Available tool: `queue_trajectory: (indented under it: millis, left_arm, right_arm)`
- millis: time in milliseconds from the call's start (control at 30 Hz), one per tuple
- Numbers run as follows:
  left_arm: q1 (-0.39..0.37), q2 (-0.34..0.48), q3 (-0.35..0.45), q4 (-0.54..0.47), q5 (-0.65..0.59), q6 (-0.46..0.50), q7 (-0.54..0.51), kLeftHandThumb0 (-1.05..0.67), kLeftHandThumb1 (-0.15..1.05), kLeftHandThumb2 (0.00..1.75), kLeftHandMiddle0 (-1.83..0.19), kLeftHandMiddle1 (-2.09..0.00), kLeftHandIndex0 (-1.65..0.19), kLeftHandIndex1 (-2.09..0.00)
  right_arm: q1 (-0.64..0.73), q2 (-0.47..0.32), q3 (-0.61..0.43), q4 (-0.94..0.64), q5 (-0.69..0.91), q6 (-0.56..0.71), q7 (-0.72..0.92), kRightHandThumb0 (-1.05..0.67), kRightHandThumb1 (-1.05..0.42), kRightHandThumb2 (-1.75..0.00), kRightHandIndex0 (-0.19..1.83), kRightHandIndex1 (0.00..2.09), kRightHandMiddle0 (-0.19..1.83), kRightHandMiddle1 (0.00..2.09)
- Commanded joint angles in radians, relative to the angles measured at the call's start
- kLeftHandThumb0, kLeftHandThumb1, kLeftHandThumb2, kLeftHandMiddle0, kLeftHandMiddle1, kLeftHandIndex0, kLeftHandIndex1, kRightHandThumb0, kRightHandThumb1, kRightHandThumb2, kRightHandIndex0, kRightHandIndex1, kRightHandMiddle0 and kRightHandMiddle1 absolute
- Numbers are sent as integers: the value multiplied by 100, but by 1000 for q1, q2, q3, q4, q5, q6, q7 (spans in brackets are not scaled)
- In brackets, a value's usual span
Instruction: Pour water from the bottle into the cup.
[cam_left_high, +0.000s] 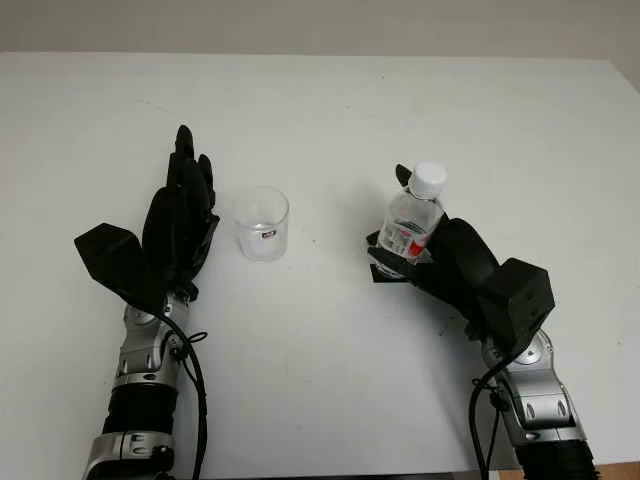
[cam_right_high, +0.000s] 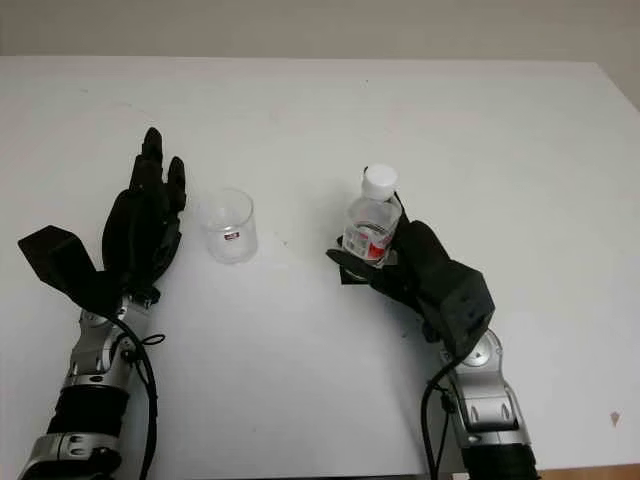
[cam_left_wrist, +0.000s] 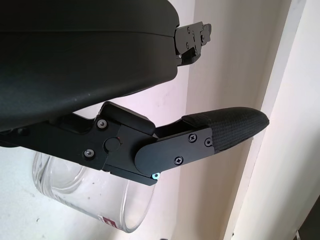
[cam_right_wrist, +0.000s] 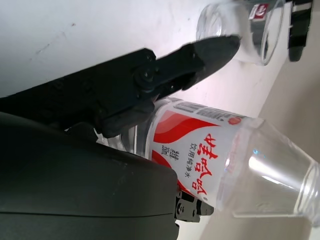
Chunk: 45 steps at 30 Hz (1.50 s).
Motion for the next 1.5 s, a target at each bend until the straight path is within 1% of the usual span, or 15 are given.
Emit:
queue_trajectory:
  millis: [0,167,267,433,867,1067,1167,1467]
  left_arm:
    - [13,8,0,-11,0,-1,-5,-83,105,70,19,-4,19,0]
    - [10,10,0,-1,-1,-6,-15,-83,105,71,19,-3,19,0]
    - [10,10,1,-4,0,-2,-12,-82,105,71,19,-3,19,0]
    - [10,8,1,-3,1,-4,-9,-82,105,71,19,-3,19,0]
    - [3,9,1,6,2,-6,-10,-82,105,71,19,-2,19,0]
    - [-5,7,2,18,-3,-12,-15,-83,105,70,19,-3,19,0]
    - [-7,5,2,20,-4,-13,-16,-83,105,70,19,-3,19,0]
    - [-16,5,-1,31,1,-21,-8,-83,105,71,19,-5,19,0]
  right_arm:
    - [34,-18,-24,54,-26,-6,-44,-104,-94,-5,-19,0,-19,0]
    - [20,-21,-48,166,-3,-98,-72,-104,-95,-6,-19,0,-19,0]
    - [15,-19,-56,204,16,-126,-74,-103,-95,-5,-19,0,-19,0]
    - [18,-12,-60,231,31,-170,-83,-99,-95,-5,-19,0,-19,0]
    - [17,14,-79,250,88,-231,-87,-98,-95,-5,-19,0,-19,0]
    - [23,25,-97,218,133,-261,-63,-96,-94,-5,-19,0,-19,0]
    - [19,10,-98,208,89,-302,-84,-98,-96,-6,-19,0,-19,0]
    - [57,-15,-97,-27,68,-261,-54,-104,-95,-5,-19,0,-19,0]
